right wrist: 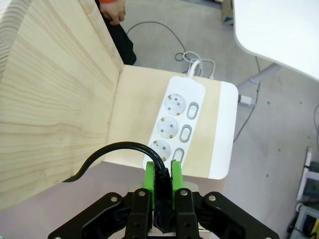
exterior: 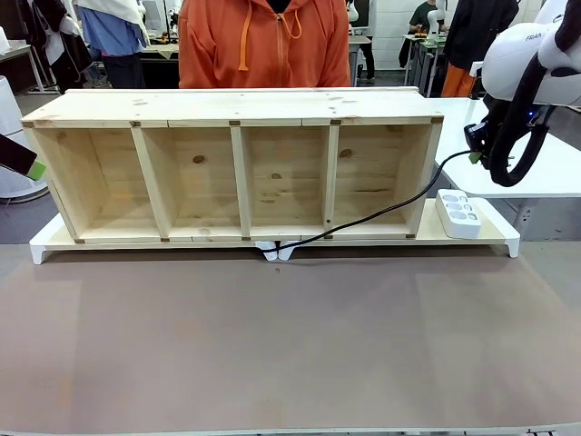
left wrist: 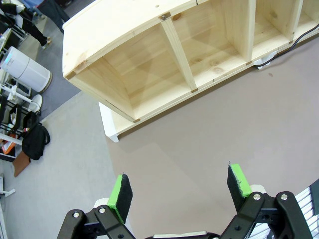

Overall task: Perform cable management.
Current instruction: Pull the grasped Power Cable to the location of the Power Strip, then release the Power Cable when the human grasps it.

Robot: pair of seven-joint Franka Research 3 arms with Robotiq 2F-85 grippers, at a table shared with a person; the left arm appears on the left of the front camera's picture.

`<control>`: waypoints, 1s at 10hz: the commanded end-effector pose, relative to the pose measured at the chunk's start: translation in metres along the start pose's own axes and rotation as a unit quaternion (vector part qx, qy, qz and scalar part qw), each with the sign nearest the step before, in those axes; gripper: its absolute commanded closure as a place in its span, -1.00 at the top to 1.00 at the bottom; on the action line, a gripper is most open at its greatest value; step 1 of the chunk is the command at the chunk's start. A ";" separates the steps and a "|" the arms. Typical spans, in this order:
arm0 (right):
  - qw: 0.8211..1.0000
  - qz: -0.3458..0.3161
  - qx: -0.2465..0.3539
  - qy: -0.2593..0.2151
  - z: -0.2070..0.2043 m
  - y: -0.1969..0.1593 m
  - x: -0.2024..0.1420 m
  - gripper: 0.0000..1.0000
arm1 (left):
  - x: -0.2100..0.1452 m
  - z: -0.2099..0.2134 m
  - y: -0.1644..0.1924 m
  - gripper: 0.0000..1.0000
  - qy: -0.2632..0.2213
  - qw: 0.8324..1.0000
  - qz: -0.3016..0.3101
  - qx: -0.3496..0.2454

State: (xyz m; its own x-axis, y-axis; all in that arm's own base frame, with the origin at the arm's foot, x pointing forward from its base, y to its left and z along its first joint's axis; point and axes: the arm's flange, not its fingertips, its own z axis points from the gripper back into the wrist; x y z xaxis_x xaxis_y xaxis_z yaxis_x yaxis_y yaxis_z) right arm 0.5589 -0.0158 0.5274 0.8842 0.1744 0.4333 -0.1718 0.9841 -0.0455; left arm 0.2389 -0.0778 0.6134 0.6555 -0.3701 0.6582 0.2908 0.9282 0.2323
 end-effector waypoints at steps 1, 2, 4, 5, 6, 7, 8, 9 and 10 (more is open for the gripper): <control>1.000 -0.002 -0.001 -0.004 0.000 -0.002 0.000 -0.67 | 0.001 -0.001 0.000 1.00 -0.001 1.000 0.002 0.001; 1.000 -0.002 -0.001 -0.004 0.000 -0.002 0.000 -0.67 | 0.001 -0.001 0.000 1.00 -0.001 1.000 0.002 0.001; 1.000 -0.002 -0.001 -0.004 0.000 -0.002 0.000 -0.67 | 0.001 -0.001 0.000 1.00 -0.001 1.000 0.002 0.001; 1.000 -0.002 -0.001 -0.004 0.000 -0.002 0.000 -0.67 | 0.001 -0.001 0.000 1.00 -0.001 1.000 0.002 0.001; 1.000 -0.002 -0.001 -0.004 0.000 -0.002 0.000 -0.67 | 0.001 -0.001 0.000 1.00 -0.001 1.000 0.002 0.001; 1.000 -0.002 -0.001 -0.004 0.000 -0.002 0.000 -0.67 | 0.001 -0.001 0.000 1.00 -0.001 1.000 0.002 0.001; 1.000 -0.002 -0.001 -0.004 0.000 -0.002 0.000 -0.67 | 0.001 -0.001 0.000 1.00 -0.001 1.000 0.002 0.001; 1.000 -0.002 -0.001 -0.004 0.000 -0.002 0.000 -0.67 | 0.001 -0.001 0.000 1.00 -0.001 1.000 0.002 0.001; 1.000 -0.002 -0.001 -0.004 0.000 -0.002 0.000 -0.67 | 0.001 -0.001 0.000 1.00 -0.001 1.000 0.002 0.001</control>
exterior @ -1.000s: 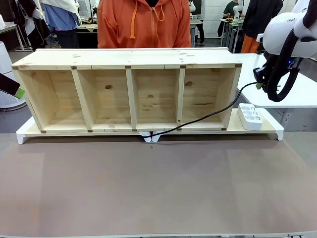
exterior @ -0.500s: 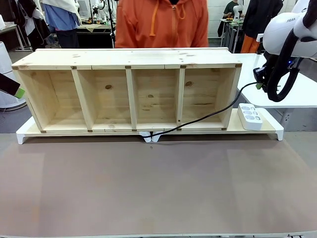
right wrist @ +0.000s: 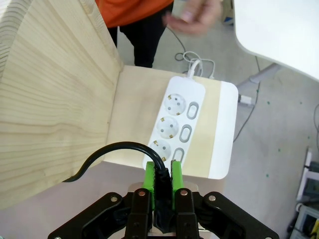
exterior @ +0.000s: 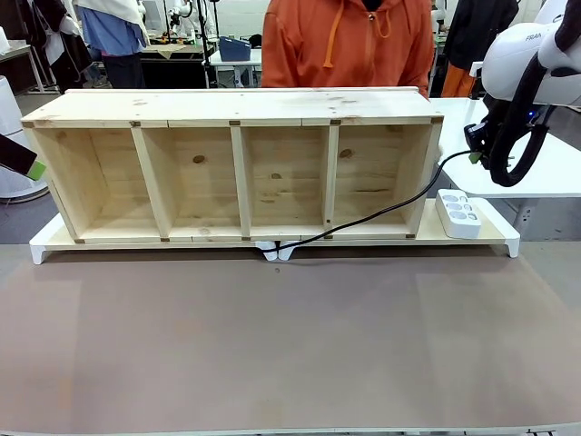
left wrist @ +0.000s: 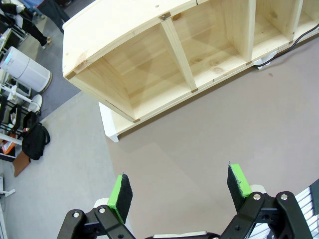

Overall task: Perform cable management.
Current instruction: Release the Power Cable when the human grasps it.

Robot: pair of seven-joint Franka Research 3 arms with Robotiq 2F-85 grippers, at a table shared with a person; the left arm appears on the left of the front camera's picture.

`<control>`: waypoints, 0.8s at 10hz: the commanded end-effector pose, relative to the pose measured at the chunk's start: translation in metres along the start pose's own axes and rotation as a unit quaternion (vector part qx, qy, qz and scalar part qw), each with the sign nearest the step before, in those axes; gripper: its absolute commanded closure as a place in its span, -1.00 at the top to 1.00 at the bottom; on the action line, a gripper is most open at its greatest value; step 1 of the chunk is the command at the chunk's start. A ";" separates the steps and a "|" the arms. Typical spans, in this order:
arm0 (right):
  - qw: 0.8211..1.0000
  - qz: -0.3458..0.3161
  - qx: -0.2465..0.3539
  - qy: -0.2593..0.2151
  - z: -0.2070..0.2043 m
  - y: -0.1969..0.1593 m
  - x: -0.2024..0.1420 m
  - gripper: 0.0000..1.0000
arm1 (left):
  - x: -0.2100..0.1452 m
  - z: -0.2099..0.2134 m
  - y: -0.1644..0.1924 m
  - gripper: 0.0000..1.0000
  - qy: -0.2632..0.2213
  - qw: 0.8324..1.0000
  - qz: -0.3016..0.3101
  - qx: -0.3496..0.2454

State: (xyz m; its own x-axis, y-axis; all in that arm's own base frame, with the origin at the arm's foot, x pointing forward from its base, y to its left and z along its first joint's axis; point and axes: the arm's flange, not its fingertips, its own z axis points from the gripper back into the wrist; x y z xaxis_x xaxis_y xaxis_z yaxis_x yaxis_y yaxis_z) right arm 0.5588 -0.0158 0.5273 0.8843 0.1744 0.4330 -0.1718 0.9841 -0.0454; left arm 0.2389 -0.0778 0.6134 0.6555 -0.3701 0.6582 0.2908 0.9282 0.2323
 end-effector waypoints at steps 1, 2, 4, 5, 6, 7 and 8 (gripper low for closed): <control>1.000 -0.002 -0.001 -0.004 0.000 -0.002 0.000 -0.67 | 0.001 -0.001 0.000 1.00 -0.001 1.000 0.002 0.001; 1.000 -0.002 -0.001 -0.004 0.000 -0.002 0.000 -0.67 | 0.001 -0.001 0.000 1.00 -0.001 1.000 0.002 0.001; 1.000 -0.002 -0.001 -0.004 0.000 -0.002 0.000 -0.67 | 0.001 -0.001 0.000 1.00 -0.001 1.000 0.002 0.001; 1.000 -0.002 -0.001 -0.004 0.000 -0.002 0.000 -0.67 | 0.001 -0.001 0.000 1.00 -0.001 1.000 0.002 0.001; 1.000 -0.002 -0.001 -0.004 0.000 -0.002 0.000 -0.67 | 0.001 -0.001 0.000 1.00 -0.001 1.000 0.002 0.001; 1.000 -0.002 -0.001 -0.004 0.000 -0.002 0.000 -0.67 | 0.001 -0.001 0.000 1.00 -0.001 1.000 0.002 0.001; 1.000 -0.002 -0.001 -0.004 0.000 -0.002 0.000 -0.67 | 0.001 -0.001 0.000 1.00 -0.001 1.000 0.002 0.001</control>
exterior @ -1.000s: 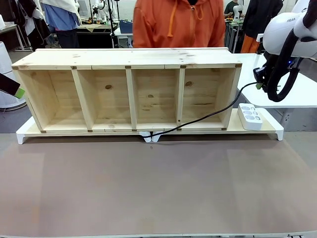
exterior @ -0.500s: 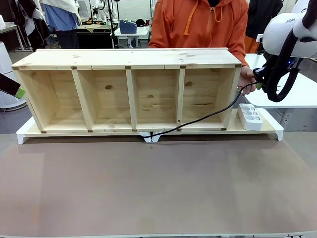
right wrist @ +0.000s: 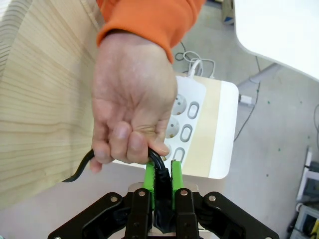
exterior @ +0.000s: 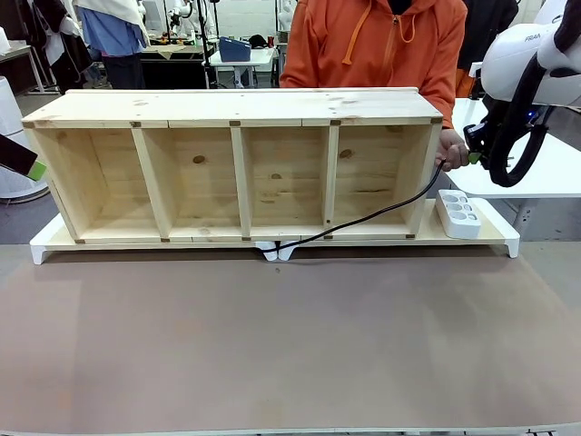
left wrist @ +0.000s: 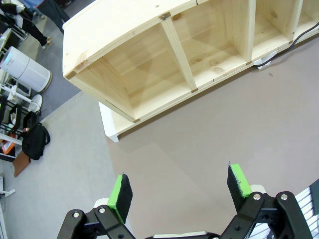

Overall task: Perform cable management.
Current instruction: Release the Power Cable when the human grasps it.

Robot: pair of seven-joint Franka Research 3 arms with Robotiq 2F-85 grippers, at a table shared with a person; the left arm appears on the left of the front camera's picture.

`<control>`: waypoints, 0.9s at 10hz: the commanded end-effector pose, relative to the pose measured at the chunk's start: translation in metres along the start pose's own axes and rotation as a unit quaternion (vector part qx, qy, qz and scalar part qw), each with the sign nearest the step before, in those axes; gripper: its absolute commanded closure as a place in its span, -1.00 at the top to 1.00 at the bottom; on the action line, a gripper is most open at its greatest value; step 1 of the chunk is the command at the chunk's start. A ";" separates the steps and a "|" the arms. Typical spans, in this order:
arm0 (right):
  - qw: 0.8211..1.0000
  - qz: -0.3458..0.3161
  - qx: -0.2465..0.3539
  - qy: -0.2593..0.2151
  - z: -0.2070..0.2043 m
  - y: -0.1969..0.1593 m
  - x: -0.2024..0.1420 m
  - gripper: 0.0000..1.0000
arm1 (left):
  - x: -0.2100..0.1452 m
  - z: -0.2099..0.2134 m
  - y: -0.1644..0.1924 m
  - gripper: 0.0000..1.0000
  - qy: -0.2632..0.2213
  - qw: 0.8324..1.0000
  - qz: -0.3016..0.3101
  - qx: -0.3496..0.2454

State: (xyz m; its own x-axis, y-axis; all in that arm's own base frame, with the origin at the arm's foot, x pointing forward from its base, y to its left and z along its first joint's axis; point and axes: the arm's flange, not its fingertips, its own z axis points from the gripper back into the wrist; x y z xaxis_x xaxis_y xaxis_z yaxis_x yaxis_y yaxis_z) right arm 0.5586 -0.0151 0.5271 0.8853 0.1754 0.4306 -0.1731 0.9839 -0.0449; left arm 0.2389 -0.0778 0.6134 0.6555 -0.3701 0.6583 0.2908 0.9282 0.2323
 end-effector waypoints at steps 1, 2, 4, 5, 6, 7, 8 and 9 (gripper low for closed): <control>1.000 -0.002 -0.002 -0.005 0.001 -0.003 0.000 -0.67 | 0.001 -0.001 0.000 1.00 -0.001 1.000 0.002 0.001; 1.000 -0.002 -0.002 -0.005 0.001 -0.003 0.000 -0.67 | 0.001 -0.001 0.000 1.00 -0.001 1.000 0.002 0.001; 1.000 -0.002 -0.002 -0.005 0.001 -0.003 0.000 -0.67 | 0.001 -0.001 0.000 1.00 -0.001 1.000 0.002 0.001; 1.000 -0.002 -0.002 -0.005 0.001 -0.003 0.000 -0.67 | 0.001 -0.001 0.000 1.00 -0.001 1.000 0.002 0.001; 1.000 -0.002 -0.002 -0.005 0.001 -0.003 0.000 -0.67 | 0.001 -0.001 0.000 1.00 -0.001 1.000 0.002 0.001; 1.000 0.000 0.000 0.000 0.000 0.000 0.000 -0.49 | 0.001 -0.001 0.000 1.00 -0.001 1.000 0.002 0.001; 1.000 -0.001 -0.005 0.004 0.000 -0.002 0.000 -0.27 | 0.001 -0.001 0.000 1.00 -0.001 1.000 0.002 0.001; 1.000 -0.002 -0.008 0.005 0.001 -0.002 0.000 -0.09 | 0.001 -0.001 0.000 1.00 -0.001 1.000 0.002 0.001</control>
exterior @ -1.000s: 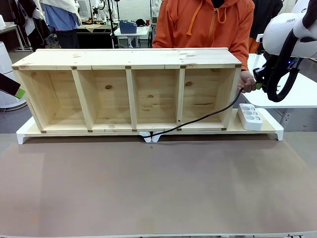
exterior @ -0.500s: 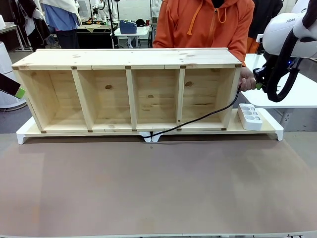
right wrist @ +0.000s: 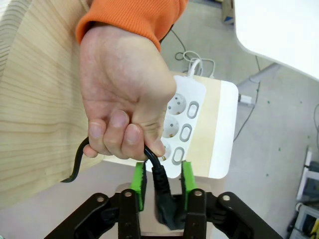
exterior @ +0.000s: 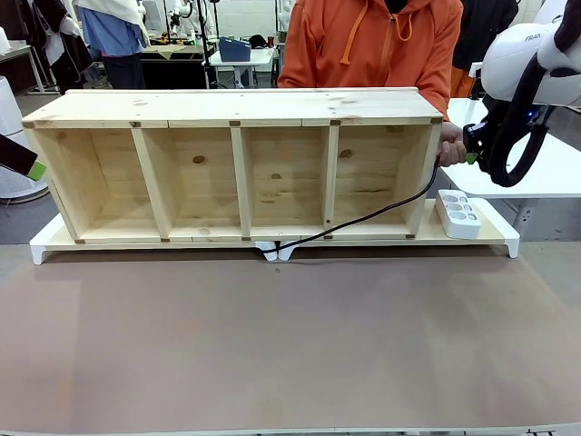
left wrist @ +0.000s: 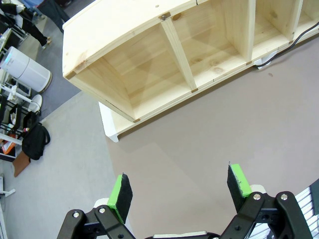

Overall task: Perform cable management.
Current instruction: Release the Power Cable when the human grasps it.

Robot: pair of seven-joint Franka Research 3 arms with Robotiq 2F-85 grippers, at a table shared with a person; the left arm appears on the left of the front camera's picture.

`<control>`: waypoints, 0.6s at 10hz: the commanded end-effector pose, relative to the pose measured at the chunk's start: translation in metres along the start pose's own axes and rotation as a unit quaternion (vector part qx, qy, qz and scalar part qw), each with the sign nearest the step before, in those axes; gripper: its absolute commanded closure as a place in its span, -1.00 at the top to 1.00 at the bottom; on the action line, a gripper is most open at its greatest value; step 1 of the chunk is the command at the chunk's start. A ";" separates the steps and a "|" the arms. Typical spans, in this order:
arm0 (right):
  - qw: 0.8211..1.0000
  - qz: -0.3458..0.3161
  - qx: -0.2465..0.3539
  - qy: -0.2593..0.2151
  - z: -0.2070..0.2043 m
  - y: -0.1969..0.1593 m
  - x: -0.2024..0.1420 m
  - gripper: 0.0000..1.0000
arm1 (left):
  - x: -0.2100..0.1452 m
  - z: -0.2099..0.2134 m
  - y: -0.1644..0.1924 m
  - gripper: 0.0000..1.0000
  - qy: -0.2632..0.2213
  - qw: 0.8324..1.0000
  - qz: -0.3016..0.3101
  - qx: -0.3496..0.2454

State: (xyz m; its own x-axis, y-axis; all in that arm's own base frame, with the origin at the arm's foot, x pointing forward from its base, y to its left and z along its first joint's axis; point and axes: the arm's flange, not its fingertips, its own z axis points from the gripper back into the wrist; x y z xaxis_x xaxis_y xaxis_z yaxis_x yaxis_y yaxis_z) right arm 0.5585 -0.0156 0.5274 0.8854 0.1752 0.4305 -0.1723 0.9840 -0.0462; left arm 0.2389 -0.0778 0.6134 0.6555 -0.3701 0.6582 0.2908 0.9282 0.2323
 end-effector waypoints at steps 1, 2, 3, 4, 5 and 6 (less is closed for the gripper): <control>1.000 0.001 -0.009 0.008 0.001 -0.002 0.000 0.13 | 0.001 -0.001 0.000 1.00 -0.001 1.000 0.002 0.001; 1.000 0.001 -0.010 0.008 0.001 -0.001 0.000 0.31 | 0.001 -0.001 0.000 1.00 -0.001 1.000 0.002 0.001; 1.000 0.003 -0.011 0.008 0.002 -0.001 -0.001 0.53 | 0.001 -0.001 0.000 1.00 -0.001 1.000 0.002 0.001; 1.000 0.003 -0.011 0.008 0.002 -0.002 -0.001 0.71 | 0.001 -0.001 0.000 1.00 -0.001 1.000 0.002 0.001; 1.000 0.004 -0.012 0.008 0.002 -0.001 -0.001 0.93 | 0.001 -0.001 0.000 1.00 -0.001 1.000 0.002 0.001; 1.000 0.008 -0.015 0.008 0.003 -0.001 -0.002 1.00 | 0.001 -0.001 0.000 1.00 -0.001 1.000 0.002 0.001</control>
State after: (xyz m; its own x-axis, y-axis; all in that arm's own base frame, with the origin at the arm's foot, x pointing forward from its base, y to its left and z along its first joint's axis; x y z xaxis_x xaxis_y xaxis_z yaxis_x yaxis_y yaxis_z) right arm 0.5579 -0.0164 0.5283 0.8849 0.1832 0.4281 -0.1758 0.9828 -0.0573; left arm 0.2389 -0.0778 0.6134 0.6555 -0.3701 0.6583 0.2908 0.9282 0.2323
